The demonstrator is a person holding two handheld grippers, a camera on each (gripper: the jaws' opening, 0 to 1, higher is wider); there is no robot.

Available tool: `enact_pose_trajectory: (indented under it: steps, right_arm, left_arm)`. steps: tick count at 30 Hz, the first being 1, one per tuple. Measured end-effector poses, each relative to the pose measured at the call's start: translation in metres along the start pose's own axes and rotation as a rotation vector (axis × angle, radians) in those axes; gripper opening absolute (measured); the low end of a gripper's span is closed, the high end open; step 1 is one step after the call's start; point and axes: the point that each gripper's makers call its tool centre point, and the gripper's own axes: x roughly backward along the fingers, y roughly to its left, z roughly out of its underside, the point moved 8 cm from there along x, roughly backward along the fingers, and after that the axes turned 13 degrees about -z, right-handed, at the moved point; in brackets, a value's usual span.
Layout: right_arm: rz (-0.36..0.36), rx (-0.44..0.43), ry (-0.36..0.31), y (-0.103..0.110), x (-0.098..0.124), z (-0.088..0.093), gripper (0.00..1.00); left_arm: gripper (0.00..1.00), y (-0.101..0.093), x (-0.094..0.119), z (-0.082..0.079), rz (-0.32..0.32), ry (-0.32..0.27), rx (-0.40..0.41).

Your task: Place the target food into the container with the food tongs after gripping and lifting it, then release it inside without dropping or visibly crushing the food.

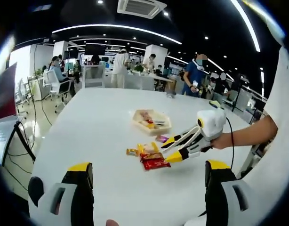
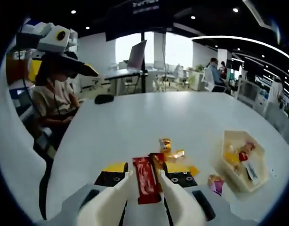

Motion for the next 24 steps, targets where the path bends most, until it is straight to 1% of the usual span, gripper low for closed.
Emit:
enact_pose_trajectory:
  steps: [3,5,7,11,12,15,18,20,22,24]
  right_arm:
    - [-0.023,-0.008,0.007,-0.002,-0.005,0.005,0.29]
    - [-0.028,-0.002,0.030,-0.004,-0.008,0.008,0.29]
    - [-0.038,-0.014,0.032,-0.004,-0.010,0.011,0.29]
    - [-0.043,-0.003,0.058,-0.006,-0.013,0.016,0.28]
    - [-0.044,0.003,0.051,-0.006,-0.013,0.015,0.28]
    - [-0.049,-0.004,0.055,-0.008,-0.014,0.013,0.28]
    - [-0.069,0.014,0.072,-0.006,-0.016,0.011,0.28]
    - [-0.081,0.021,0.064,-0.004,-0.017,0.009,0.28]
    - [-0.086,0.040,0.086,-0.003,-0.020,0.011,0.28]
    - [-0.097,0.027,0.080,-0.004,-0.021,0.011,0.28]
  left_arm:
    - [0.99,0.002,0.002,0.004,-0.013,0.013,0.010]
    - [0.99,0.003,0.003,0.006,-0.019,0.016,0.018]
    - [0.99,0.003,0.004,0.007,-0.023,0.020,0.022]
    - [0.99,0.004,0.004,0.008,-0.030,0.028,0.028]
    - [0.99,0.004,0.004,0.009,-0.030,0.029,0.030]
    - [0.99,0.004,0.003,0.009,-0.032,0.031,0.032]
    - [0.99,0.004,0.002,0.009,-0.031,0.034,0.031]
    - [0.99,0.004,0.002,0.008,-0.031,0.032,0.030]
    - [0.99,0.004,0.001,0.008,-0.033,0.033,0.031]
    - [0.99,0.005,0.002,0.008,-0.036,0.035,0.032]
